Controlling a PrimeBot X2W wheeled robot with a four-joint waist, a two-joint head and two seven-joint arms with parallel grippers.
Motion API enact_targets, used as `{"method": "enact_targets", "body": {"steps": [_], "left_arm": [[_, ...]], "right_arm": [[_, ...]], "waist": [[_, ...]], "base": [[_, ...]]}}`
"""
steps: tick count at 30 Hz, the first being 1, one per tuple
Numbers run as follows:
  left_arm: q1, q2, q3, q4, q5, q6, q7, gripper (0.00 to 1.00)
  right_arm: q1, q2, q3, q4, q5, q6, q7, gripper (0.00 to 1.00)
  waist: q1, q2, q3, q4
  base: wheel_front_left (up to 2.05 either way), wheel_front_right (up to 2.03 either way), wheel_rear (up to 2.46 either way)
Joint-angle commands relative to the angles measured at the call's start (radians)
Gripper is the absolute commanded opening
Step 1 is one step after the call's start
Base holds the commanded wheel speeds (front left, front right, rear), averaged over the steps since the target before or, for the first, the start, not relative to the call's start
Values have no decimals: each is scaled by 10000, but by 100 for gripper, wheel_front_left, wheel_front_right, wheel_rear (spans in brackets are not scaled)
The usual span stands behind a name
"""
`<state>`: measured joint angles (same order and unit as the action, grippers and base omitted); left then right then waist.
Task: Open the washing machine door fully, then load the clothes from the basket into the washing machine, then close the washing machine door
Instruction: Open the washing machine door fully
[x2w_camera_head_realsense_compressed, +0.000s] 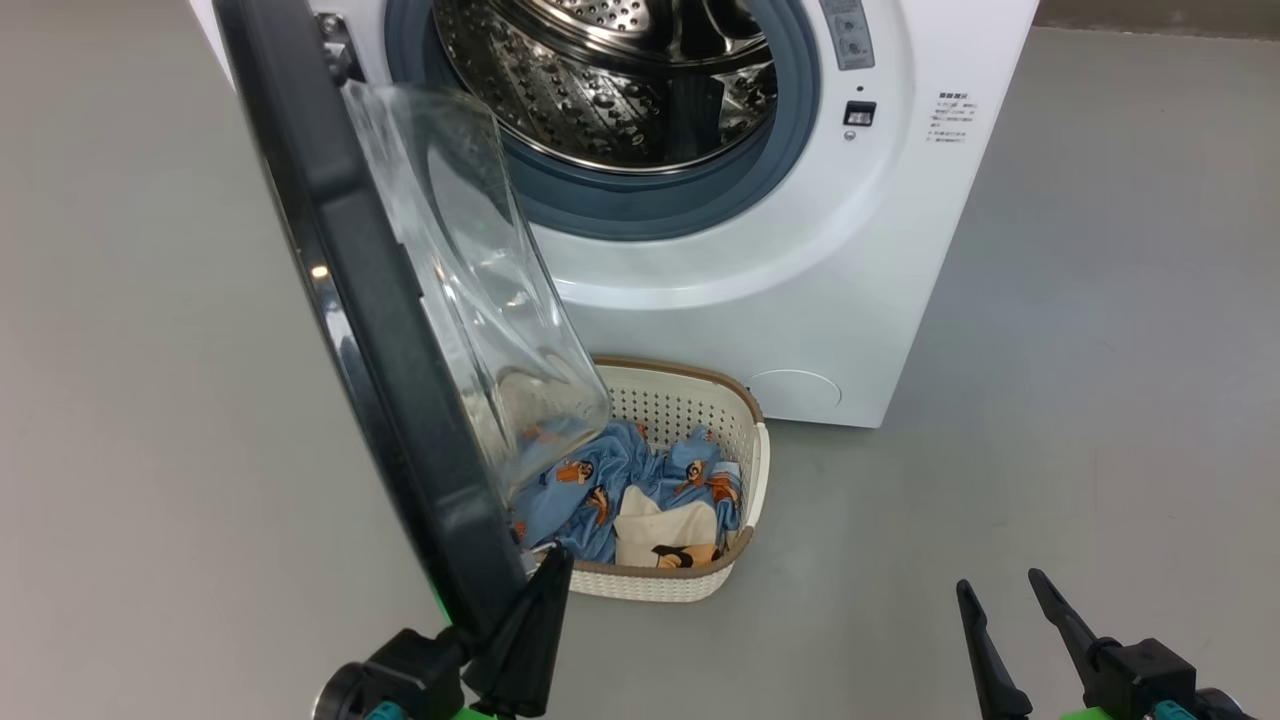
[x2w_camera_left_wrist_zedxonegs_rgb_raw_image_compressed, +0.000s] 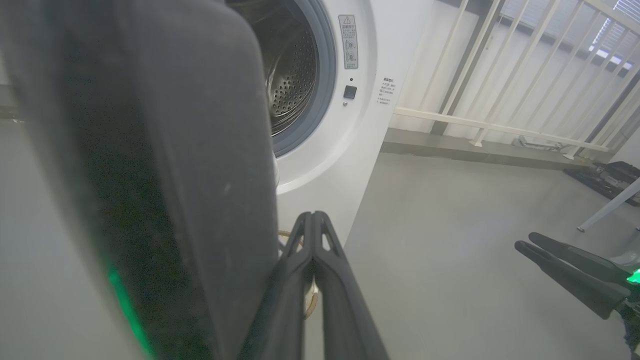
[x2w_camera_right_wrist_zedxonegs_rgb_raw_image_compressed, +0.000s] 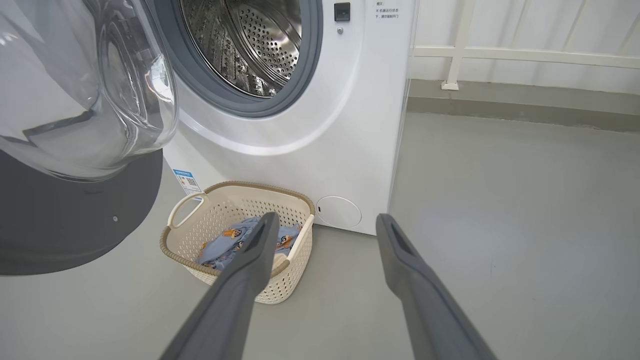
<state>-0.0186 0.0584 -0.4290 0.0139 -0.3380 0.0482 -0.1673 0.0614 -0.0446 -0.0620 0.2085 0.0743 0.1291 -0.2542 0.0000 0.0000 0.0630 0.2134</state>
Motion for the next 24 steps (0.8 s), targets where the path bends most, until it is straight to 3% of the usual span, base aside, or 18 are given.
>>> {"method": "enact_targets", "body": {"steps": [1,24], "left_arm": [[-178,231,669,-261,36,284,18,0],[134,378,445,-1138,17,543,290,0]], "right_arm": [[-209,-58,283,-200,225,16,-76,100],[-302,-57,217,-263,259,16,-76,100]], "waist": [[0,0,14,29],[0,0,254,943]], "base": [[0,0,0],[0,0,0]]}}
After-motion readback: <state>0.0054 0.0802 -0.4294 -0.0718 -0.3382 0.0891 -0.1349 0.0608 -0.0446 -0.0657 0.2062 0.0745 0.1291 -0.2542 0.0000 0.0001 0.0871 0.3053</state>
